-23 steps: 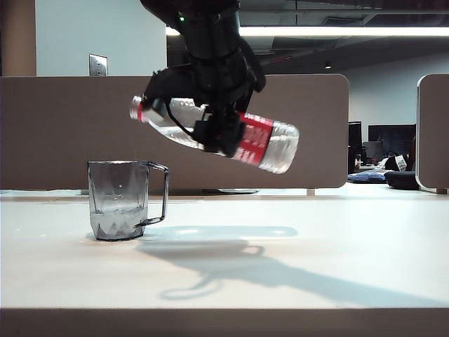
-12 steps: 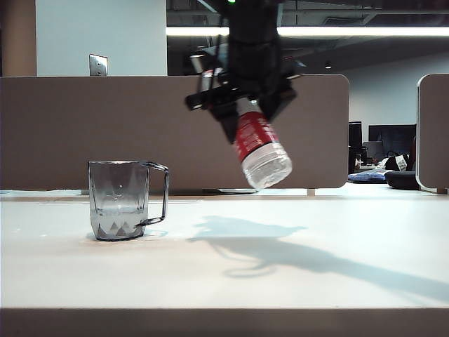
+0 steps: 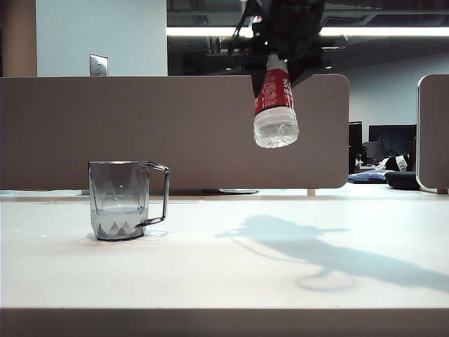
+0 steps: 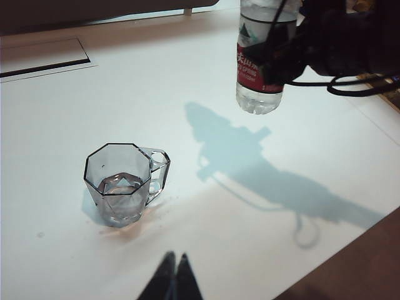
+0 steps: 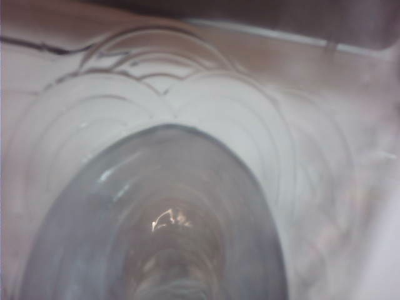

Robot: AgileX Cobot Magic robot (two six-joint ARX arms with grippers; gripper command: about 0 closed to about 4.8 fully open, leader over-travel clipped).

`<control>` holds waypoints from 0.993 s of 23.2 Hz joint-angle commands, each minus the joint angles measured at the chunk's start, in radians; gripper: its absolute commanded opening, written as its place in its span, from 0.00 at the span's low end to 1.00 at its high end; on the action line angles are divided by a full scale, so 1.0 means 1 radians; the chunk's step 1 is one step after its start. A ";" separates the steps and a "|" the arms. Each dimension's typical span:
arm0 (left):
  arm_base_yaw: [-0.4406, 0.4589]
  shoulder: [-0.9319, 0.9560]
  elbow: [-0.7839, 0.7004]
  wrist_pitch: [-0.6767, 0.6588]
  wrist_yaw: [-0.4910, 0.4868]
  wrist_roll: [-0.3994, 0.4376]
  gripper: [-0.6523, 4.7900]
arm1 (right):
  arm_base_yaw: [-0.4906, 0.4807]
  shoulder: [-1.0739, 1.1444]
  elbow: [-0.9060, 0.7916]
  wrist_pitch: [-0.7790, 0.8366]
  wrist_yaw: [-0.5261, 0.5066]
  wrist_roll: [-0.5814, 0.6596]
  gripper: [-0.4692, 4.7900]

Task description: Pick up the mineral water bottle on the table and pour water into the mug until it's half full.

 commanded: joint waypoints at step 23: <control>-0.001 -0.002 0.005 -0.085 0.004 0.043 0.11 | -0.048 0.003 -0.648 0.830 -0.124 -0.091 0.77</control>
